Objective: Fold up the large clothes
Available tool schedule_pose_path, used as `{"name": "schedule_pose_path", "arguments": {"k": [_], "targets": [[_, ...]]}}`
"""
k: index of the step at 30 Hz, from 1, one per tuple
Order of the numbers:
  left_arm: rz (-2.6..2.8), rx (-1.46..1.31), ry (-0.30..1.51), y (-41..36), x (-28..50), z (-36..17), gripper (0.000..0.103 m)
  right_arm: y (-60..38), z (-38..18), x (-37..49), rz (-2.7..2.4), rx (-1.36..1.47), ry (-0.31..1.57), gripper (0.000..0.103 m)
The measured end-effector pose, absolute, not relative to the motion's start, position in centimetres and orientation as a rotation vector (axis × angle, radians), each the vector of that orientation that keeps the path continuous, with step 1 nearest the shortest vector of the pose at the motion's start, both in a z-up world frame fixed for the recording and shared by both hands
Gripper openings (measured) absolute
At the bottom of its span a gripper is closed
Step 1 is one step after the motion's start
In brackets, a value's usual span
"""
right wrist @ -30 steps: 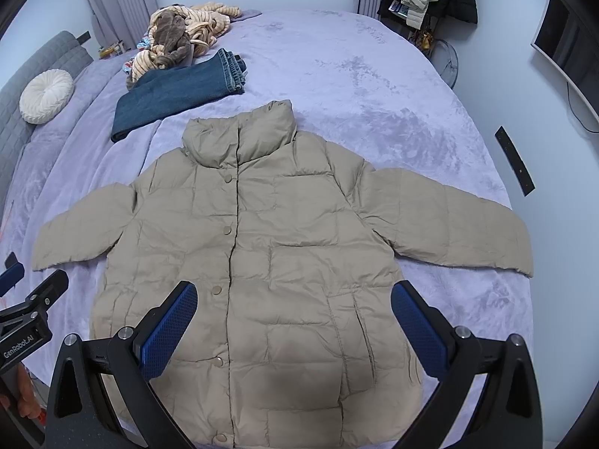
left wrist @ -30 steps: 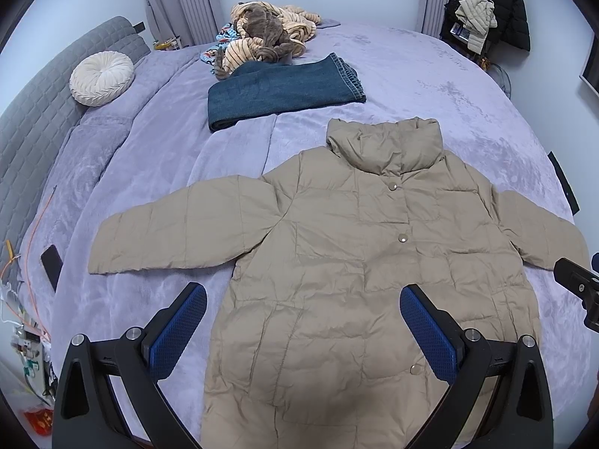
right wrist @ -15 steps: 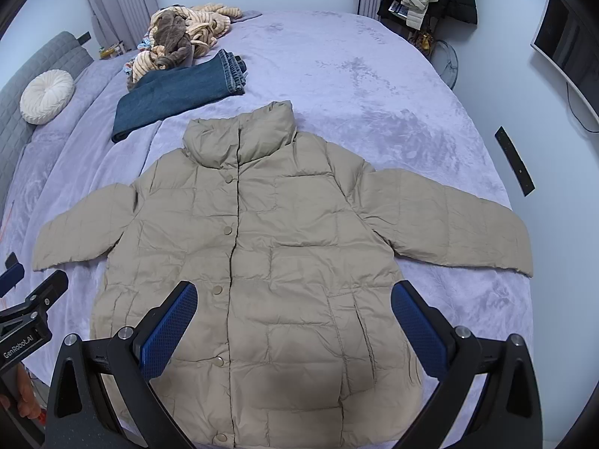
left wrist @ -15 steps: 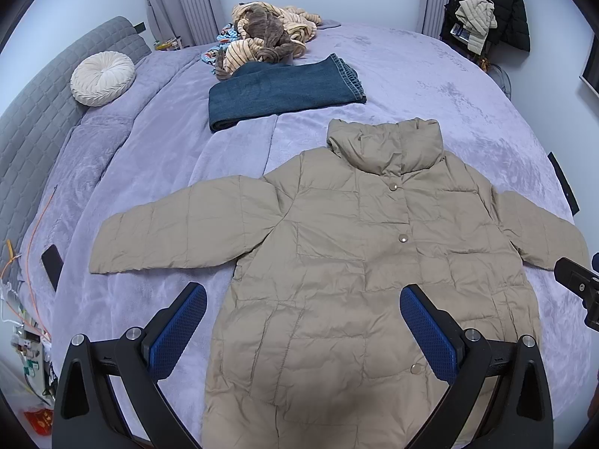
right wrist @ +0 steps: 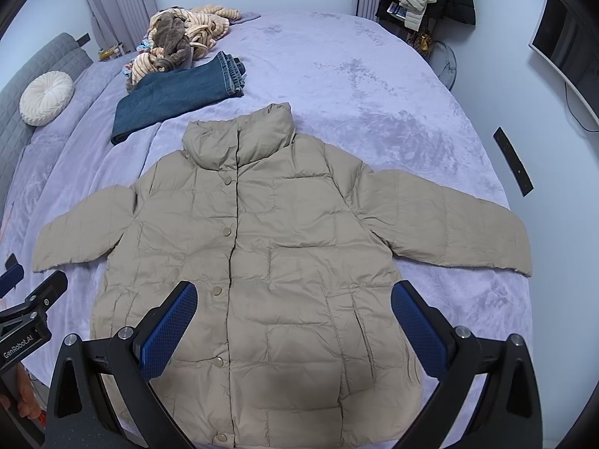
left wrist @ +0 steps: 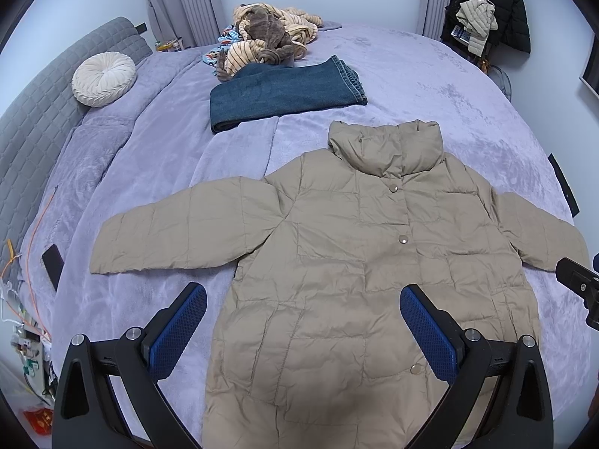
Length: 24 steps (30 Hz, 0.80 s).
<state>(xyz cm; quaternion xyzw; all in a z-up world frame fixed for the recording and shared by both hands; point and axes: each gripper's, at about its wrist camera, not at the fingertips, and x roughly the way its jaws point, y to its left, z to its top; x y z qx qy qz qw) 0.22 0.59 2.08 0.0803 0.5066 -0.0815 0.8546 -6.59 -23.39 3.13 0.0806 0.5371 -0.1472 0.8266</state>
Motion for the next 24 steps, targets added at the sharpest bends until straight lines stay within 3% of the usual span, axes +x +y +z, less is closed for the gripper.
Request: {"name": "schedule_pose_path", "arguments": {"k": [24], "targets": [[-0.172,0.168,1.062,0.71,0.31,2.18,0.103,-23.33,3.17,-6.68,-0.313,0.172,1.139,0.103]]}}
